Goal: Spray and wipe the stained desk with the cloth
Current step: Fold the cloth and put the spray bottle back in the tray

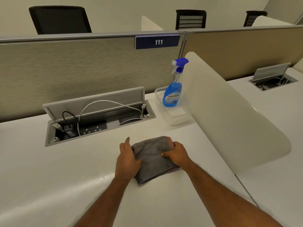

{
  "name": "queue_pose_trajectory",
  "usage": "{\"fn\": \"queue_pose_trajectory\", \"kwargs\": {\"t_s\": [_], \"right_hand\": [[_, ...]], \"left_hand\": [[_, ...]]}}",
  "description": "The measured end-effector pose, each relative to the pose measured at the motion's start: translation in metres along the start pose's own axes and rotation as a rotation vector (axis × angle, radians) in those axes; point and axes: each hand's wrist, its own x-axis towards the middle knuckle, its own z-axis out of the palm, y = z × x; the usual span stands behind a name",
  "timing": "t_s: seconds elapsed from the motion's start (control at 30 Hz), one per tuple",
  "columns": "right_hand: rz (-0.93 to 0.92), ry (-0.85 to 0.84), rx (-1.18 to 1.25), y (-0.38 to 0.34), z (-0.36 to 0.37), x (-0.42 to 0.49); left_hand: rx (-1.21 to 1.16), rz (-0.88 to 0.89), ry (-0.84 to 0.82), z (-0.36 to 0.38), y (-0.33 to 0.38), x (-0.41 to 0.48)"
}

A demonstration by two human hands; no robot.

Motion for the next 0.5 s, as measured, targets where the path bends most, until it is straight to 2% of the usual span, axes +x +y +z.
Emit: {"fn": "queue_pose_trajectory", "kwargs": {"t_s": [0.1, 0.2, 0.4, 0.5], "right_hand": [[-0.003, -0.004, 0.089, 0.002, -0.004, -0.005], [-0.040, -0.030, 0.166, 0.003, -0.007, -0.012], [-0.116, -0.028, 0.448, 0.007, -0.022, -0.023], [-0.191, -0.013, 0.470, 0.003, -0.027, -0.027]], "left_hand": [[-0.241, -0.101, 0.051, 0.003, -0.001, -0.005], [-0.303, -0.142, 0.025, 0.001, -0.004, -0.004], [-0.532, 0.028, 0.077, -0.010, 0.007, -0.006], [-0.589, 0.069, 0.083, -0.008, 0.023, -0.005]]}}
